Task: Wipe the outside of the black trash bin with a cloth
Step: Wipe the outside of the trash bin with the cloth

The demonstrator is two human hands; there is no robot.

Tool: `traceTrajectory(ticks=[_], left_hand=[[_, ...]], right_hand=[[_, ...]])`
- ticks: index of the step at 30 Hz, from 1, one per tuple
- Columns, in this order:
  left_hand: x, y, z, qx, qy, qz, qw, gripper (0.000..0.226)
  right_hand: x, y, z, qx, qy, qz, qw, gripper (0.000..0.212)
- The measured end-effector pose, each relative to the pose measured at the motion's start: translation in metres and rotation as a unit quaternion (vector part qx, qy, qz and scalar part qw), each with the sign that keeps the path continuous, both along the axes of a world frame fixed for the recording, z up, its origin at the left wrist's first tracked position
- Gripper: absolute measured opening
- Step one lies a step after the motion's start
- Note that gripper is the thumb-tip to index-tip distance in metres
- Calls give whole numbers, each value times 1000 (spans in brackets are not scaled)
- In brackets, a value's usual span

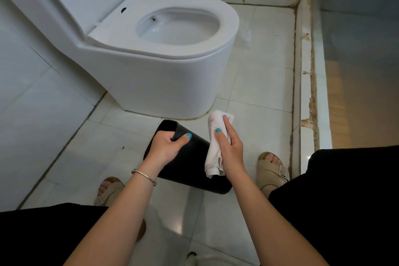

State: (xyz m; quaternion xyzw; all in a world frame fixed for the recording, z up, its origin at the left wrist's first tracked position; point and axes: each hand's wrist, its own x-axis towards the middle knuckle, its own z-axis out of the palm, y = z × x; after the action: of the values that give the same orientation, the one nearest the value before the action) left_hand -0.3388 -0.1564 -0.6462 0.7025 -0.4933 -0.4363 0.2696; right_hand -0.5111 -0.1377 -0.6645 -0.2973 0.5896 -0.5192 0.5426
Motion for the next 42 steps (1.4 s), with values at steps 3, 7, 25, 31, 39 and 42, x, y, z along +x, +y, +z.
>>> traceTrajectory(ticks=[3,7,25,31,39,42], left_hand=[[3,8,-3,-28,-1,25,999,43],[5,19,-4,-60,-24,26,998,40],[10,35,-2,-100,25,44,994,26],[18,32,-1,-83,-13,-51,995,82],[27,20,12,9,-37,-203,978,114],[29,18,12,43,-28,-204,978,112]], right_hand=[[-3,0,2,0,-7,-11,1000,44],[-4,0,6,0,-29,-28,999,43],[-3,4,0,9,-1,-6,1000,43],[-4,3,0,19,-8,-14,1000,44],[-4,1,-3,30,5,-15,999,43],[-4,-1,-5,34,8,-17,999,43]])
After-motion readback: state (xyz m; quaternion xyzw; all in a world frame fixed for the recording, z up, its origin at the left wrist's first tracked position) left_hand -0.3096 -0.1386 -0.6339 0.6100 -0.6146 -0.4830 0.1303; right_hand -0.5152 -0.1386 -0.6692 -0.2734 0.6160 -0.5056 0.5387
